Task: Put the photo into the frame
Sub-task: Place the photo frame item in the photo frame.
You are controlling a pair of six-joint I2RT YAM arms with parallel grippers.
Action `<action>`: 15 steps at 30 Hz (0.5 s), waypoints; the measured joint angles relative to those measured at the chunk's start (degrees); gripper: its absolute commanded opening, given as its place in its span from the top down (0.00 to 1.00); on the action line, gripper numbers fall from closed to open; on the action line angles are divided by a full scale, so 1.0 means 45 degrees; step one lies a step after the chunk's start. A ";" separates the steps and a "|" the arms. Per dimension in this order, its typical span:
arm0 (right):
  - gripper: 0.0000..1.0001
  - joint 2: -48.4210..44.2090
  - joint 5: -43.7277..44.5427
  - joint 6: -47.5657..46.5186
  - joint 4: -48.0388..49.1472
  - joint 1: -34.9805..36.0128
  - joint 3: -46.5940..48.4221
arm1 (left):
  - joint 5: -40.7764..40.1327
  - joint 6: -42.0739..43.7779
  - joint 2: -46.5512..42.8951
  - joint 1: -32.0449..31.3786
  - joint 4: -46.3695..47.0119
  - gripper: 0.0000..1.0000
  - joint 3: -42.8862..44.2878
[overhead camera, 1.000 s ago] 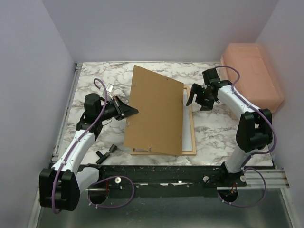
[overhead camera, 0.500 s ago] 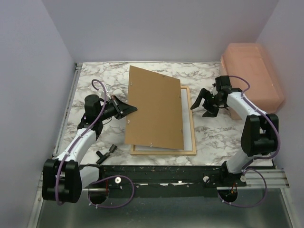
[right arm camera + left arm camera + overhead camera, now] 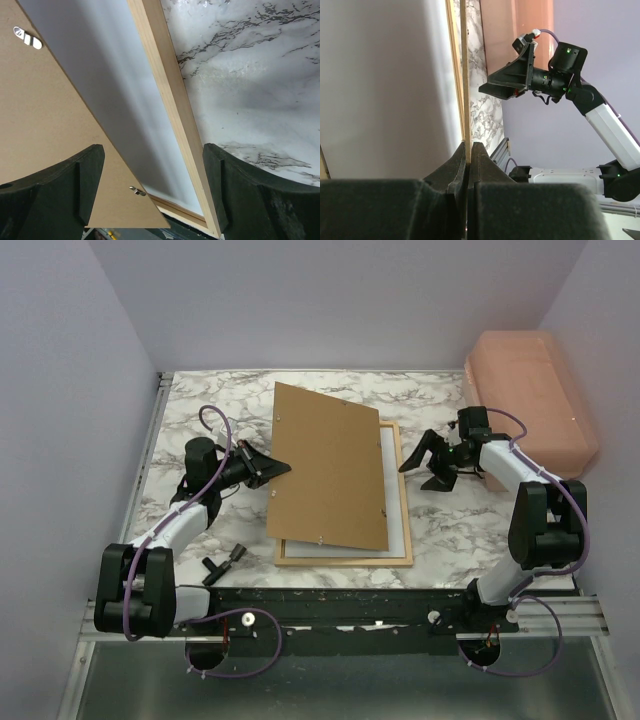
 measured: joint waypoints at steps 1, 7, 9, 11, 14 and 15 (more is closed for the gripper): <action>0.13 0.0000 -0.0029 0.0024 0.0039 0.0000 -0.0039 | 0.0000 -0.0005 0.0117 0.0000 0.0117 1.00 -0.0039; 0.16 0.0000 -0.0117 0.0034 0.0296 0.0000 -0.0359 | 0.0010 -0.0019 0.0962 0.0000 0.0724 1.00 -0.0180; 0.17 0.0000 -0.0131 0.0034 0.0321 0.0000 -0.0481 | 0.0015 -0.0049 0.1297 0.0000 0.0923 1.00 -0.0185; 0.19 0.0000 -0.0126 0.0029 0.0316 0.0000 -0.0534 | 0.0015 -0.0083 0.1515 0.0000 0.1044 1.00 -0.0194; 0.21 -0.0058 -0.0126 -0.0015 0.0296 0.0039 -0.0534 | 0.0024 -0.0160 0.1690 0.0000 0.1214 1.00 -0.0204; 0.22 -0.0083 -0.0126 -0.0034 0.0301 0.0073 -0.0534 | 0.0024 -0.0194 0.1710 0.0000 0.1282 1.00 -0.0204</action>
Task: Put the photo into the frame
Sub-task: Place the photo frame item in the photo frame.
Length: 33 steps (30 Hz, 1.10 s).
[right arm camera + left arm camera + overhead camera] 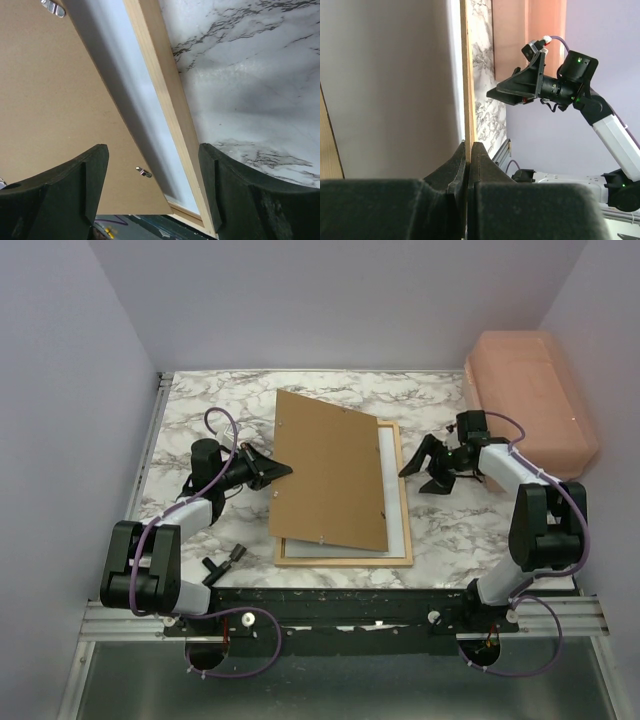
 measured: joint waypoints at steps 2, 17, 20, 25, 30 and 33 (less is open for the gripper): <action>0.23 -0.0146 0.0015 -0.0058 -0.0044 0.0204 0.0024 | 0.0005 -0.0063 0.0034 -0.0010 0.0151 1.00 -0.0015; 0.54 -0.1894 -0.1831 -0.0180 0.0738 0.7431 0.1044 | 0.0029 -0.0151 0.0058 -0.0015 0.0369 1.00 -0.0039; 0.63 -0.1831 -0.2123 -0.0291 0.0976 0.8650 0.1350 | 0.0029 -0.0146 0.0058 -0.0015 0.0369 1.00 -0.0039; 0.75 -0.1059 -0.2195 -0.0398 0.1098 1.0297 0.2006 | 0.0034 -0.0146 0.0058 -0.0044 0.0355 1.00 -0.0039; 0.81 0.0170 -0.2025 -0.0588 0.1132 1.1487 0.2492 | 0.0044 -0.0136 0.0058 -0.0092 0.0321 1.00 -0.0039; 0.84 0.0680 -0.1627 -0.0763 0.0918 1.1944 0.2739 | 0.0049 -0.0126 0.0058 -0.0092 0.0296 1.00 -0.0044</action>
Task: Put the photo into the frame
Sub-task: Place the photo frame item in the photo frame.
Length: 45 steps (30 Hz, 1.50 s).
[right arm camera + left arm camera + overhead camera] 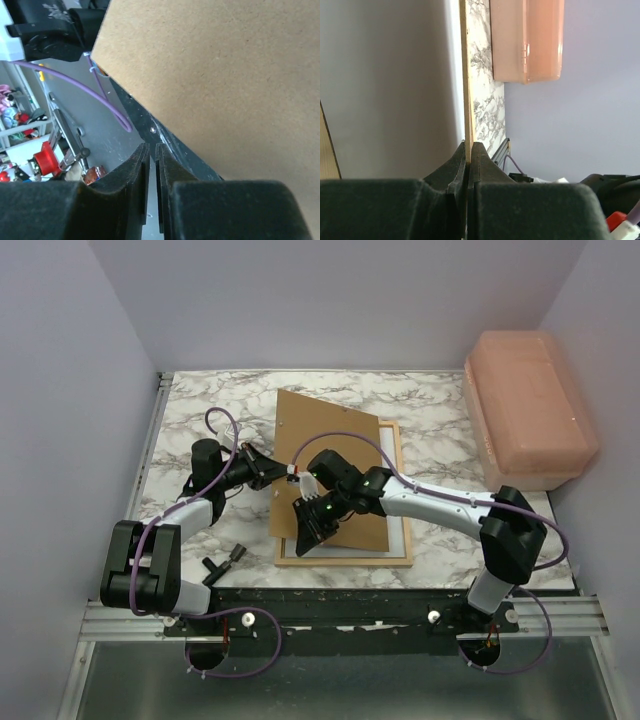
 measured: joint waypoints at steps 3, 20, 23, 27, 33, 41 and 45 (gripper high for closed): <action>0.90 0.0262 0.0602 -0.0155 -0.0209 0.0223 0.0063 | 0.0005 0.0034 0.0000 0.0000 -0.0005 1.00 0.0005; 1.00 -0.0486 0.5931 0.0160 -0.1991 0.0301 -0.0792 | -0.0049 0.0418 0.0000 0.0000 -0.0005 1.00 -0.0019; 1.00 -0.0695 0.6659 0.0175 -0.2244 0.0306 -0.0991 | -0.0049 0.0413 0.0000 0.0000 -0.0005 1.00 -0.0024; 1.00 -0.0967 0.7742 0.0189 -0.2759 0.0301 -0.1103 | -0.0053 0.0408 0.0000 0.0010 -0.0005 1.00 -0.0024; 1.00 -0.1462 0.8514 0.0136 -0.3021 0.0291 -0.1180 | -0.0049 0.0384 -0.0029 0.0010 -0.0019 1.00 -0.0024; 1.00 -0.2982 0.7975 -0.0078 -0.2633 -0.1384 -0.2506 | 0.0151 0.0529 -0.0325 -0.0005 -0.0690 1.00 -0.0029; 0.95 -0.3978 0.6965 -0.0102 -0.2229 -0.3249 -0.3104 | 0.0238 0.0719 -0.0325 -0.0005 -0.0865 1.00 -0.0029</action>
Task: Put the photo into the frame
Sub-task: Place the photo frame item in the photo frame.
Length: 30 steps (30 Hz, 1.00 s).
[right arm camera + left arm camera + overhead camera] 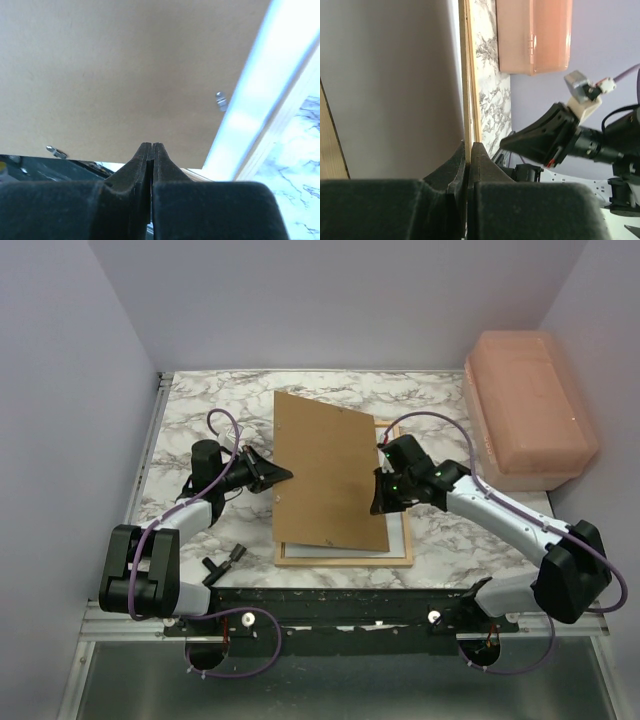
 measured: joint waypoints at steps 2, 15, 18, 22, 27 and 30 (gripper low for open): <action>0.92 -0.0282 -0.0447 0.0005 0.0160 -0.0831 -0.0083 | 0.0034 0.0092 0.0000 0.0000 -0.0049 1.00 0.0000; 0.65 0.0010 -0.2846 0.0554 0.0772 -0.5731 -0.1030 | 0.0102 0.0214 0.0005 -0.0345 -0.0214 1.00 0.0000; 0.61 0.0209 -0.2973 0.0627 0.0894 -0.6640 -0.1438 | 0.0097 0.0214 0.0010 -0.0563 -0.0185 1.00 0.0000; 0.59 0.0758 -0.2992 0.0607 0.0981 -0.7184 -0.1817 | 0.0083 0.0087 0.0121 -0.0709 0.0073 1.00 0.0000; 0.59 0.1540 -0.3298 0.0597 0.1345 -0.7184 -0.2200 | 0.0078 -0.0223 0.0534 -0.0899 0.0593 1.00 0.0000; 0.60 0.1904 -0.3410 0.0597 0.1627 -0.7184 -0.2443 | 0.0068 -0.0364 0.0690 -0.0942 0.0685 1.00 0.0000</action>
